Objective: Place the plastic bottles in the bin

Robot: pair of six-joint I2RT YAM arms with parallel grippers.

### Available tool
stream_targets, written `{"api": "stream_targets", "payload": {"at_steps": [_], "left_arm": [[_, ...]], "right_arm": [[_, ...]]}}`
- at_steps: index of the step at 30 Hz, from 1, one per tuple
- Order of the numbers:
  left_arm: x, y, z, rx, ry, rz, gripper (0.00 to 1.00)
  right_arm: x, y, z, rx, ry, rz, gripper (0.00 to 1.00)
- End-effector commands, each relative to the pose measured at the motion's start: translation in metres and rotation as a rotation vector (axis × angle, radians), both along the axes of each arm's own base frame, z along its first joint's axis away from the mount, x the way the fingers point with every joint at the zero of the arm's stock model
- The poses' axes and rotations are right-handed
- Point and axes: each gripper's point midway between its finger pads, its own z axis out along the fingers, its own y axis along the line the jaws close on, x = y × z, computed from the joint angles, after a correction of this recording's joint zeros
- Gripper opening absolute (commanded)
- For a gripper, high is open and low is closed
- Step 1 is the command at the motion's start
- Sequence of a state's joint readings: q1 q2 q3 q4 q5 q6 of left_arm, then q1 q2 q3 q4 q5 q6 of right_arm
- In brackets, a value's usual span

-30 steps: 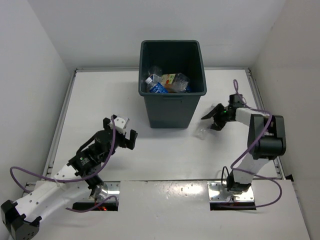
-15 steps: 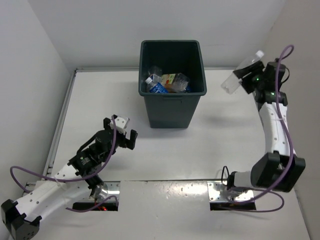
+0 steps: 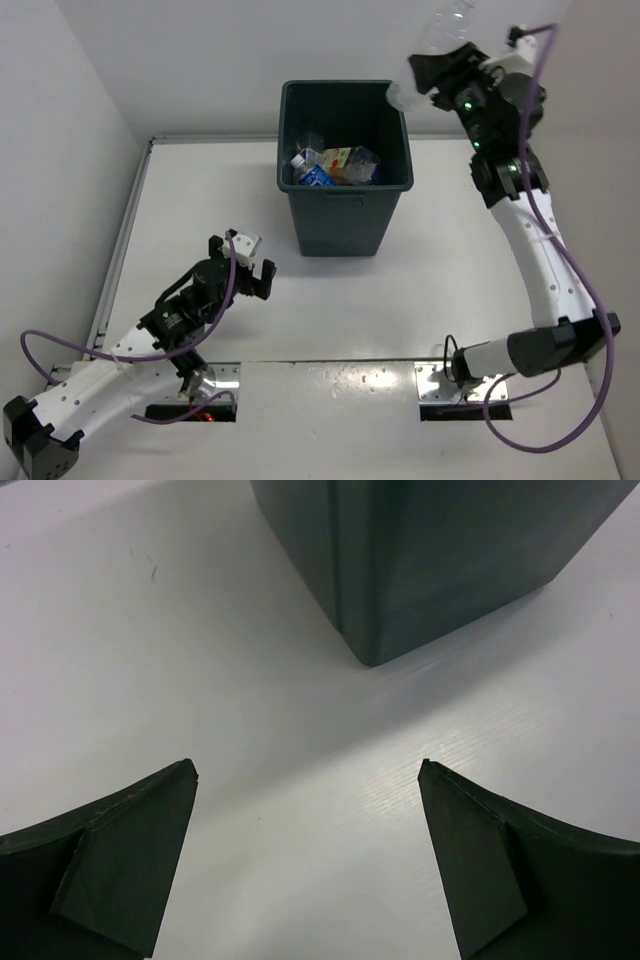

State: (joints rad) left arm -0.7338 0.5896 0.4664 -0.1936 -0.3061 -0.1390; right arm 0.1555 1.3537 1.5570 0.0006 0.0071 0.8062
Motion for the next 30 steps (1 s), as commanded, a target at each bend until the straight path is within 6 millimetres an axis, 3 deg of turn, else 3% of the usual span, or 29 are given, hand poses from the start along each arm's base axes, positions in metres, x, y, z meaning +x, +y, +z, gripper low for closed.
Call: {"api": "stream_targets", "payload": {"at_steps": [1,2,3,6,11,16,17,19,22,25,26,27,30], "left_arm": [[0.0,-0.005,0.004,-0.014,-0.021,-0.017,1.0],[0.0,-0.005,0.004,-0.014,-0.021,-0.017,1.0],[0.0,-0.005,0.004,-0.014,-0.021,-0.017,1.0],[0.0,-0.005,0.004,-0.014,-0.021,-0.017,1.0],[0.0,-0.005,0.004,-0.014,-0.021,-0.017,1.0],[0.0,-0.005,0.004,-0.014,-0.021,-0.017,1.0],[0.0,-0.005,0.004,-0.014,-0.021,-0.017,1.0],[0.0,-0.006,0.004,-0.016,-0.019,-0.026,1.0],[0.0,-0.006,0.004,-0.016,-0.019,-0.026,1.0],[0.0,-0.006,0.004,-0.016,-0.019,-0.026,1.0],[0.0,-0.006,0.004,-0.016,-0.019,-0.026,1.0],[0.0,-0.006,0.004,-0.016,-0.019,-0.026,1.0],[0.0,-0.006,0.004,-0.016,-0.019,-0.026,1.0]], "right_arm": [[0.0,0.065,0.017,-0.203,-0.083,0.146,0.0],[-0.003,0.077,0.023,-0.227,-0.092,0.168,0.01],[0.002,0.095,0.006,-0.257,-0.054,0.242,0.01],[-0.002,0.122,0.001,-0.25,-0.019,0.383,0.01],[-0.002,0.151,-0.016,-0.244,0.027,0.559,0.03],[-0.002,0.162,-0.028,-0.251,0.095,0.634,0.06],[0.0,0.165,-0.037,-0.252,0.116,0.652,0.09],[-0.004,0.166,-0.043,-0.253,0.143,0.668,0.28],[-0.004,0.164,-0.052,-0.254,0.187,0.664,0.4],[-0.002,0.161,-0.056,-0.255,0.206,0.639,0.68],[-0.001,0.154,-0.054,-0.254,0.212,0.617,0.94],[-0.001,0.154,-0.054,-0.254,0.212,0.617,1.0],[0.006,0.128,-0.047,-0.247,0.218,0.562,1.0]]}}
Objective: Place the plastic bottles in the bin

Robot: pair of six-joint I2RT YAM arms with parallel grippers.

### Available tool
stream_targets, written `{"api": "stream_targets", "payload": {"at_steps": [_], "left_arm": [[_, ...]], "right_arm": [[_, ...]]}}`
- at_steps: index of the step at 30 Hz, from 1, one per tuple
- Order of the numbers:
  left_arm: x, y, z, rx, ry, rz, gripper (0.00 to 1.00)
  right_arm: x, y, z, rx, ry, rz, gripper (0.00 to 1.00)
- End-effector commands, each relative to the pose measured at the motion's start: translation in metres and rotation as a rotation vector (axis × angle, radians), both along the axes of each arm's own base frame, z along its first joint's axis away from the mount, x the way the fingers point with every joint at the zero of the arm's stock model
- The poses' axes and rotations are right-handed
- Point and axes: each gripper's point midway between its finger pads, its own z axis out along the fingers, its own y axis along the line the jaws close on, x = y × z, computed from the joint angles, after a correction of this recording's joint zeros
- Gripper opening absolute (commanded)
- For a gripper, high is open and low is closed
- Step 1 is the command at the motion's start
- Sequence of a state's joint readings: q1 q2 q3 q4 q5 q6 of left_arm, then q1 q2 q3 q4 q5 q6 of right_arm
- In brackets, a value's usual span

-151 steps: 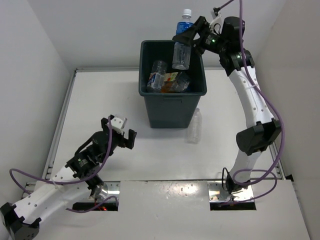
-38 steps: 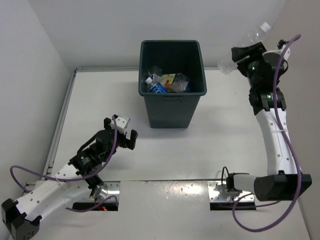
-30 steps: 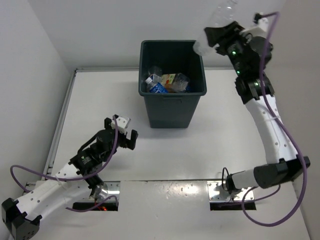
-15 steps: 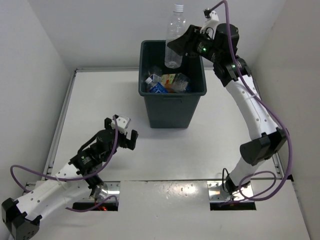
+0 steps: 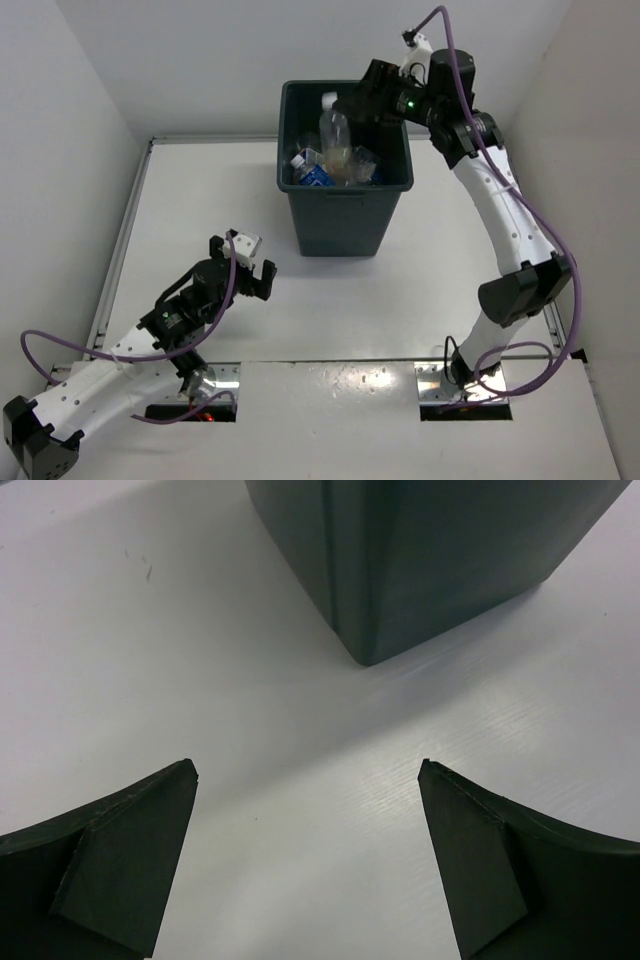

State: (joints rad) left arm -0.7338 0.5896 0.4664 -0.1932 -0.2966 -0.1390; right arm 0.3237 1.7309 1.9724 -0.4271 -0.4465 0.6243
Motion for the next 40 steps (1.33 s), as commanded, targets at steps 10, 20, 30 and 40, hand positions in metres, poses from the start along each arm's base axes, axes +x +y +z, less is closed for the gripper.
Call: {"api": "stream_targets", "payload": {"at_steps": [10,20,30,40], "left_arm": [[0.0,-0.006,0.004,-0.016,-0.019,-0.026,1.0],[0.0,-0.009,0.004,-0.018,-0.017,-0.034,1.0],[0.003,-0.008,0.006,-0.022,-0.013,0.005,1.0],[0.032,0.012,0.086,-0.101,-0.085,0.2,1.0]], "right_arm": [[0.001,-0.178,0.075,0.014,-0.154,-0.406,1.0],[-0.038,-0.238,0.004,0.039,0.042,-0.474,1.0],[-0.11,-0.214,-0.138,0.146,0.299,-0.54,1.0],[-0.124,-0.222,-0.166,0.025,0.362,-0.609,1.0]]}}
